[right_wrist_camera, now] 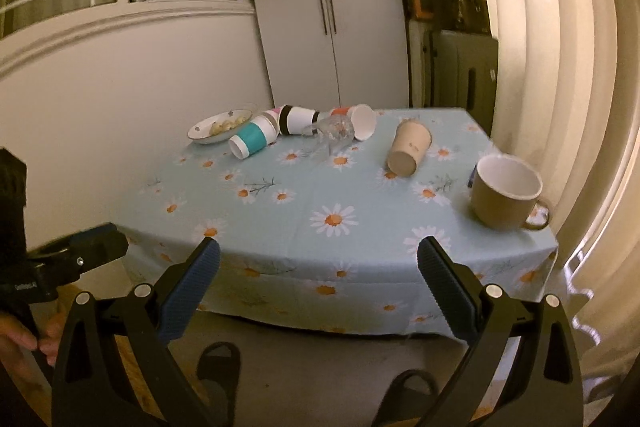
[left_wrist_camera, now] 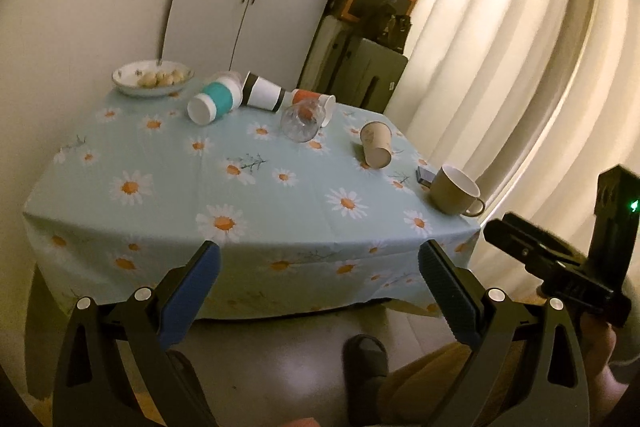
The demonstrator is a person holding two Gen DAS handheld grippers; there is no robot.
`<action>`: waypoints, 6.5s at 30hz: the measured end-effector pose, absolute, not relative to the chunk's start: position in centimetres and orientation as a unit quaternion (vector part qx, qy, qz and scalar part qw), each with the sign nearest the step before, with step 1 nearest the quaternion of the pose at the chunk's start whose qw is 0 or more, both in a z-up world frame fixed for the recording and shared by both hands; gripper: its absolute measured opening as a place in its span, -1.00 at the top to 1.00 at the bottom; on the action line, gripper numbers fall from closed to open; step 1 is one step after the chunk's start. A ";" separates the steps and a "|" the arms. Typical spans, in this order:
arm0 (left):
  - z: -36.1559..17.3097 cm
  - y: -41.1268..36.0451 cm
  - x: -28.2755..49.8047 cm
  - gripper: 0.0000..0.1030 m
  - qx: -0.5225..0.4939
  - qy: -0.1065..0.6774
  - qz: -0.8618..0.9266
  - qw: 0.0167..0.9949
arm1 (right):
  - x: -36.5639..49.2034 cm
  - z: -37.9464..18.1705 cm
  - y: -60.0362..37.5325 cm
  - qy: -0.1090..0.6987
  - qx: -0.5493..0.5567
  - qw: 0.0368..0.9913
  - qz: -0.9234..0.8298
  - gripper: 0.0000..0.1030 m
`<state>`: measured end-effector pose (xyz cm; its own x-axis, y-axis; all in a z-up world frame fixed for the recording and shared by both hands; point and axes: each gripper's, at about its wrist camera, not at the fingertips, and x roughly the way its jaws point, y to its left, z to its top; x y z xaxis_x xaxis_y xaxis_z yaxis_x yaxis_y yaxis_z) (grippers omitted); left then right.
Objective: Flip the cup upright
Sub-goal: 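Move the right gripper toward the teal-banded white cup lying on its side, then close the right gripper on the teal-banded cup and lift it, then rotate the held teal-banded cup upright and lower it onto the tablecloth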
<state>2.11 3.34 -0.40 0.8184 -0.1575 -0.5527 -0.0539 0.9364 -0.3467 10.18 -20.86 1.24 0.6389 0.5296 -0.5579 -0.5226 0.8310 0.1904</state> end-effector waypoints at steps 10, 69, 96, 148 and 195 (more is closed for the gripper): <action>0.1 9.0 10.8 -0.87 -0.180 0.390 -0.042 0.902 | 19.6 1.9 -17.2 0.415 0.089 0.833 0.356 -0.90; -2.6 19.1 34.6 -0.15 -0.120 0.603 -0.063 0.786 | 38.6 -3.3 -6.5 0.605 0.233 0.654 0.390 -0.63; -7.9 9.9 26.7 -0.51 -0.332 0.567 -0.064 0.751 | 35.7 -5.0 -12.7 0.623 0.234 0.640 0.384 -0.64; -3.7 15.1 15.4 -0.51 -0.373 0.426 -0.066 0.821 | 32.7 -4.1 -3.7 0.588 0.075 0.699 0.399 -0.23; -4.3 17.3 14.9 -0.51 -0.401 0.359 -0.003 0.843 | 20.6 -9.7 -4.0 0.177 -0.039 0.951 0.252 -0.24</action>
